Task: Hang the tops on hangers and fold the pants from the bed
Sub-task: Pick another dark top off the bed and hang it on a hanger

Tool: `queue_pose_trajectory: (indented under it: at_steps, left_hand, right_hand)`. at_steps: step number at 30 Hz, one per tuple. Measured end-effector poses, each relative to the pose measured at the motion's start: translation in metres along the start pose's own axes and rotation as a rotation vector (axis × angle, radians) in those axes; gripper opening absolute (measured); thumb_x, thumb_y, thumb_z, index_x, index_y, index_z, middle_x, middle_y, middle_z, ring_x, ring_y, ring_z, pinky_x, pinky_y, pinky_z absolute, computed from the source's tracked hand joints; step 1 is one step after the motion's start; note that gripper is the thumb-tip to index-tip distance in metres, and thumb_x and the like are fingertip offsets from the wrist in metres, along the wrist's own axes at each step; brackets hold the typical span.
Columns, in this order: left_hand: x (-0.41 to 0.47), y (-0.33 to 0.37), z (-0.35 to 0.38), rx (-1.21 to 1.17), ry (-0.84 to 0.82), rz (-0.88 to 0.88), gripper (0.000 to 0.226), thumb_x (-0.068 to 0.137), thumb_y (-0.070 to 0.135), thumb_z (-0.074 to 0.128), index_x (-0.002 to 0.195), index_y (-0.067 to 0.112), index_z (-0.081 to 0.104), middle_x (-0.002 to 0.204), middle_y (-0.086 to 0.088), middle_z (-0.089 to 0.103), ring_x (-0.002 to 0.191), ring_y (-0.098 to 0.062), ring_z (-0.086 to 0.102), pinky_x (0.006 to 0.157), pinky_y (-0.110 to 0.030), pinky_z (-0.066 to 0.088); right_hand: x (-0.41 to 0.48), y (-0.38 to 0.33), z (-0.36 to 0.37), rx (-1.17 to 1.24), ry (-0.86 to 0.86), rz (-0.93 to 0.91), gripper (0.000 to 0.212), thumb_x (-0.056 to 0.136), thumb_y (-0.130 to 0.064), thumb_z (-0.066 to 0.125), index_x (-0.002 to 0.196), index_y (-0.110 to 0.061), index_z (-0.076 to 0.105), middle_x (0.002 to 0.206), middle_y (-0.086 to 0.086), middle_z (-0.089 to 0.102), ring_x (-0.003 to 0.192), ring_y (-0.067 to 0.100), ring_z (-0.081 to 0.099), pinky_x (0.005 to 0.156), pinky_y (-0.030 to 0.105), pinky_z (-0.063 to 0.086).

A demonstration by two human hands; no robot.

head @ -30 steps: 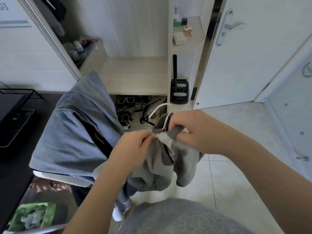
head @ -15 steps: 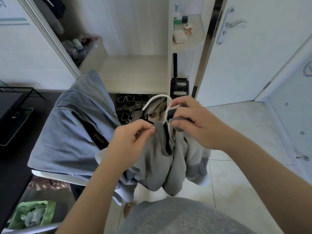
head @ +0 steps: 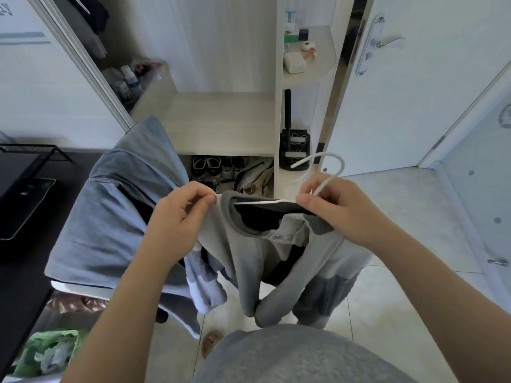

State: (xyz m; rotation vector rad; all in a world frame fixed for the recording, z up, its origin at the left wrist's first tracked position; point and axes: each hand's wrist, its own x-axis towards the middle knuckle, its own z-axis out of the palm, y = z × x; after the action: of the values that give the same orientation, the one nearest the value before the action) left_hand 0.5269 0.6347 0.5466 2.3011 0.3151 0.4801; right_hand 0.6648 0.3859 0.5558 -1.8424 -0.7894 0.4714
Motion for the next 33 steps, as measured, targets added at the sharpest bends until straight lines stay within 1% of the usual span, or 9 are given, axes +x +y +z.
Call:
queue_pose_trajectory:
  at_steps: [3,6,11,16,19,22,26,30,33]
  left_hand:
    - [0.001,-0.002,0.001,0.059,0.034,-0.023,0.02,0.1,0.015,0.058,0.089,0.03,0.063,0.085,0.011,0.065,0.086,-0.004,0.057,0.071,-0.007,0.038]
    - [0.0,0.001,0.007,0.08,0.059,-0.033,0.016,0.1,0.016,0.057,0.091,0.027,0.064,0.088,0.019,0.064,0.091,-0.001,0.054,0.075,-0.007,0.037]
    - [0.005,0.005,0.006,0.134,-0.007,0.004,0.015,0.101,0.016,0.055,0.097,0.021,0.068,0.085,0.018,0.064,0.092,-0.006,0.053,0.085,-0.04,0.047]
    - [0.001,0.012,0.02,0.155,-0.11,0.035,0.027,0.095,0.03,0.065,0.122,0.029,0.066,0.113,0.025,0.061,0.12,-0.01,0.051,0.108,-0.048,0.038]
    - [-0.002,0.01,0.032,0.16,-0.042,0.09,0.026,0.097,0.022,0.066,0.122,0.021,0.069,0.106,0.009,0.069,0.107,-0.021,0.062,0.1,-0.053,0.043]
    - [-0.002,0.007,0.034,0.101,-0.024,0.136,0.023,0.098,0.02,0.057,0.112,0.012,0.074,0.094,0.006,0.071,0.088,-0.018,0.066,0.082,-0.049,0.051]
    - [-0.003,0.008,0.033,0.077,-0.056,0.141,0.02,0.097,0.024,0.055,0.104,0.015,0.07,0.091,0.02,0.063,0.085,-0.007,0.061,0.081,-0.044,0.051]
    - [-0.003,0.017,0.036,0.099,-0.096,0.176,0.013,0.1,0.018,0.057,0.104,0.022,0.068,0.094,0.019,0.063,0.092,0.002,0.057,0.08,-0.007,0.038]
    - [-0.003,0.016,0.036,0.14,-0.12,0.168,0.012,0.1,0.021,0.059,0.107,0.022,0.069,0.097,0.017,0.063,0.09,0.0,0.055,0.078,-0.008,0.037]
  right_hand:
    - [0.002,0.001,-0.004,-0.13,-0.138,0.06,0.032,0.101,-0.028,0.056,0.079,-0.009,0.069,0.049,-0.015,0.05,0.044,0.001,0.044,0.05,0.008,0.035]
    - [0.004,-0.002,-0.003,-0.303,-0.167,0.038,0.033,0.102,-0.031,0.052,0.074,-0.021,0.066,0.062,0.001,0.059,0.053,0.008,0.05,0.057,0.014,0.039]
    - [0.013,-0.009,-0.001,-0.346,-0.167,-0.002,0.03,0.102,-0.032,0.052,0.076,-0.03,0.066,0.061,-0.012,0.059,0.051,0.004,0.052,0.055,0.012,0.04]
    - [0.015,-0.003,0.004,-0.234,0.007,0.024,0.032,0.101,-0.034,0.054,0.073,-0.027,0.068,0.046,-0.013,0.045,0.044,0.005,0.042,0.049,0.013,0.036]
    - [0.015,-0.001,0.002,-0.227,0.019,0.033,0.033,0.101,-0.035,0.054,0.072,-0.028,0.068,0.043,-0.017,0.044,0.042,0.004,0.042,0.049,0.012,0.035]
    - [0.015,0.005,0.002,-0.225,-0.006,0.045,0.032,0.101,-0.037,0.054,0.073,-0.027,0.069,0.043,-0.014,0.043,0.041,0.005,0.039,0.047,0.014,0.034]
    - [0.015,0.007,0.006,-0.236,-0.027,0.028,0.03,0.098,-0.04,0.056,0.072,-0.032,0.069,0.057,-0.004,0.059,0.046,0.007,0.044,0.049,0.017,0.037]
    - [0.018,0.006,0.013,-0.228,-0.057,-0.013,0.025,0.098,-0.038,0.056,0.077,-0.035,0.068,0.079,-0.001,0.069,0.06,0.012,0.055,0.06,0.018,0.042]
    - [0.018,0.008,0.014,-0.208,-0.069,-0.009,0.024,0.098,-0.039,0.056,0.078,-0.038,0.068,0.079,0.007,0.069,0.051,0.009,0.047,0.054,0.016,0.039]
